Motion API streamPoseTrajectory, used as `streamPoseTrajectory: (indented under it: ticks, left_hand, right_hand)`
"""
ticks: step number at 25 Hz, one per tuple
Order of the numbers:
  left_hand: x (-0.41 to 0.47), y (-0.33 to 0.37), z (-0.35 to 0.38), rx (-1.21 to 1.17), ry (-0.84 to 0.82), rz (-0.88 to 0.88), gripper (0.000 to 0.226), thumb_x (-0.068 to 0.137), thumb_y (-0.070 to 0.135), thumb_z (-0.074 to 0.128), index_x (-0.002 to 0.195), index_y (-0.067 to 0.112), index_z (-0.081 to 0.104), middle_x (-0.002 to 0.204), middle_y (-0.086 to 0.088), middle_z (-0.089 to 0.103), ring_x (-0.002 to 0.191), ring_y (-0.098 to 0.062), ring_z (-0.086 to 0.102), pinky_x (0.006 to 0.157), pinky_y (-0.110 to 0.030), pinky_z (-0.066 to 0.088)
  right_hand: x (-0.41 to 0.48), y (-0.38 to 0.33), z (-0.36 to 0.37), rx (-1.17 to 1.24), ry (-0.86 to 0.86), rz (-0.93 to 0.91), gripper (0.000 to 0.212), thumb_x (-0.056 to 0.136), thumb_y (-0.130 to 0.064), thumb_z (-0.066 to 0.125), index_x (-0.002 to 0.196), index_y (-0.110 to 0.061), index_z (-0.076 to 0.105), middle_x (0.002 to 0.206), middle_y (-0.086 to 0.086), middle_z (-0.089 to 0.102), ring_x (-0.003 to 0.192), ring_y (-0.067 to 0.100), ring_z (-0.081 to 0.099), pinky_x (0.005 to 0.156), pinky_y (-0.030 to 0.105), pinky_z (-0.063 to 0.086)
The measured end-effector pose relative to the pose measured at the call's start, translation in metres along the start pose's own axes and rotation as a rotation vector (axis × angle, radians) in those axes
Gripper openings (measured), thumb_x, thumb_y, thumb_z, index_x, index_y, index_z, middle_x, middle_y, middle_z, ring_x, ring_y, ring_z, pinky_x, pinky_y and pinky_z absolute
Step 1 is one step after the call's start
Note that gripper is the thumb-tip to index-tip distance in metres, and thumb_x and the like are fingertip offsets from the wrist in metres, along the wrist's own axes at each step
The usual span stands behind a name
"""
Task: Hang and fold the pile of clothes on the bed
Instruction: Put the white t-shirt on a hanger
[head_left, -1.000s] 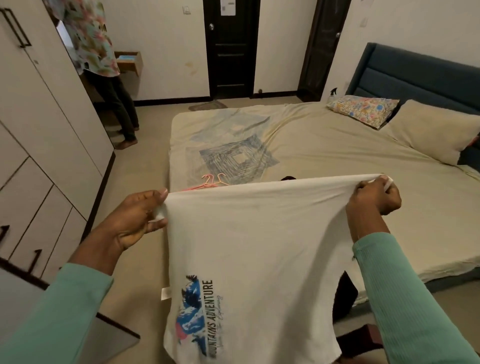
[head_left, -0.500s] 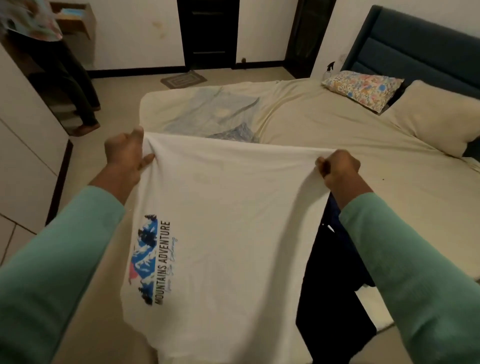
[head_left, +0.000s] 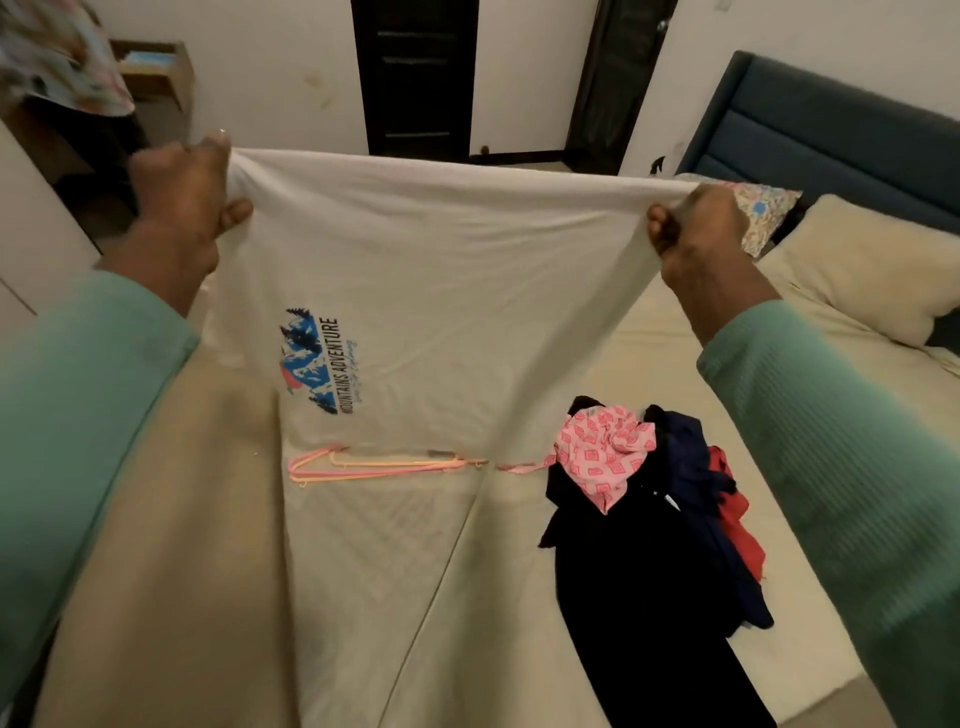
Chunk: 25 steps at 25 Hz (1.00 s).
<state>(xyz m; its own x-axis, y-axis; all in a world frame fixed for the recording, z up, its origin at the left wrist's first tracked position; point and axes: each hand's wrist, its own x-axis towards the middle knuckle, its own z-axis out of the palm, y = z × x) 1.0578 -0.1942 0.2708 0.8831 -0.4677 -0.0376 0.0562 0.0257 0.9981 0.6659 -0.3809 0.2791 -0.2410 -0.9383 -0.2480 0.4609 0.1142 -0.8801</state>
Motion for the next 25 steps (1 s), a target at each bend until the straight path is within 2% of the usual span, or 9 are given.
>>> streamPoseTrajectory:
  ticks: [2, 4, 6, 10, 13, 15, 18, 22, 25]
  left_hand:
    - [-0.024, -0.009, -0.018, -0.03, 0.006, 0.077, 0.029, 0.081, 0.056, 0.073, 0.096, 0.032, 0.066, 0.11, 0.007, 0.069, 0.103, -0.014, 0.071, 0.061, -0.025, 0.059]
    - [-0.056, -0.037, -0.046, -0.01, -0.002, 0.155, 0.022, 0.093, 0.046, 0.07, 0.083, 0.027, 0.065, 0.09, 0.01, 0.066, 0.087, -0.009, 0.067, 0.062, -0.021, 0.058]
    - [-0.096, -0.081, -0.08, 0.006, -0.049, 0.182, 0.022, 0.098, 0.035, 0.069, 0.079, 0.025, 0.066, 0.079, 0.012, 0.063, 0.078, -0.005, 0.063, 0.068, -0.022, 0.06]
    - [-0.178, -0.19, -0.149, 0.075, -0.113, -0.019, 0.025, 0.099, 0.016, 0.07, 0.074, 0.018, 0.067, 0.066, 0.014, 0.066, 0.083, -0.015, 0.06, 0.074, -0.024, 0.063]
    - [-0.237, -0.265, -0.193, 0.255, -0.142, -0.113, 0.024, 0.091, 0.026, 0.08, 0.07, 0.018, 0.075, 0.072, 0.002, 0.071, 0.081, -0.02, 0.063, 0.087, -0.043, 0.062]
    - [-0.274, -0.296, -0.217, 0.423, -0.136, -0.14, 0.024, 0.087, 0.037, 0.083, 0.073, 0.018, 0.076, 0.075, -0.003, 0.073, 0.076, -0.022, 0.066, 0.091, -0.05, 0.06]
    - [-0.334, -0.315, -0.244, 0.606, -0.167, -0.117, 0.031, 0.088, 0.04, 0.082, 0.071, 0.015, 0.073, 0.078, -0.005, 0.074, 0.083, -0.03, 0.069, 0.082, -0.042, 0.055]
    - [-0.388, -0.337, -0.285, 0.762, -0.27, -0.106, 0.03, 0.09, 0.037, 0.08, 0.073, 0.014, 0.073, 0.08, 0.0, 0.073, 0.084, -0.022, 0.066, 0.08, -0.034, 0.045]
    - [-0.419, -0.355, -0.317, 0.853, -0.319, -0.129, 0.031, 0.091, 0.037, 0.08, 0.071, 0.014, 0.072, 0.08, 0.002, 0.073, 0.088, -0.022, 0.066, 0.082, -0.034, 0.045]
  right_hand:
    - [-0.025, 0.003, -0.024, 0.022, 0.049, -0.055, 0.012, 0.096, -0.007, 0.049, 0.093, -0.015, 0.058, 0.087, 0.013, 0.071, 0.055, 0.015, 0.062, 0.059, 0.026, 0.057]
    - [-0.049, 0.017, -0.063, 0.022, 0.093, -0.072, 0.012, 0.094, -0.006, 0.055, 0.085, -0.014, 0.06, 0.081, 0.012, 0.067, 0.056, 0.017, 0.06, 0.056, 0.027, 0.054]
    - [-0.069, 0.043, -0.116, 0.019, 0.137, -0.059, 0.014, 0.09, -0.004, 0.056, 0.08, -0.012, 0.062, 0.077, 0.011, 0.062, 0.053, 0.019, 0.055, 0.051, 0.028, 0.048]
    - [-0.109, 0.111, -0.237, -0.049, 0.234, 0.059, 0.012, 0.087, -0.006, 0.056, 0.08, -0.009, 0.065, 0.079, 0.015, 0.064, 0.052, 0.02, 0.054, 0.048, 0.029, 0.045]
    - [-0.138, 0.159, -0.321, -0.105, 0.328, 0.172, 0.014, 0.092, -0.004, 0.057, 0.081, -0.009, 0.063, 0.081, 0.01, 0.063, 0.057, 0.016, 0.059, 0.049, 0.023, 0.05]
    - [-0.158, 0.185, -0.369, -0.162, 0.367, 0.239, 0.016, 0.093, -0.002, 0.057, 0.08, -0.009, 0.061, 0.082, 0.01, 0.063, 0.059, 0.018, 0.061, 0.048, 0.021, 0.052]
    - [-0.188, 0.214, -0.432, -0.206, 0.412, 0.322, 0.013, 0.093, -0.004, 0.058, 0.081, -0.007, 0.062, 0.086, 0.012, 0.065, 0.06, 0.02, 0.064, 0.051, 0.023, 0.054]
    - [-0.229, 0.241, -0.494, -0.273, 0.447, 0.38, 0.009, 0.094, -0.007, 0.062, 0.086, -0.006, 0.065, 0.091, 0.012, 0.066, 0.065, 0.022, 0.064, 0.063, 0.029, 0.059]
    - [-0.257, 0.251, -0.529, -0.401, 0.491, 0.43, 0.008, 0.092, -0.007, 0.062, 0.086, -0.005, 0.066, 0.08, 0.008, 0.067, 0.064, 0.021, 0.066, 0.057, 0.028, 0.056]
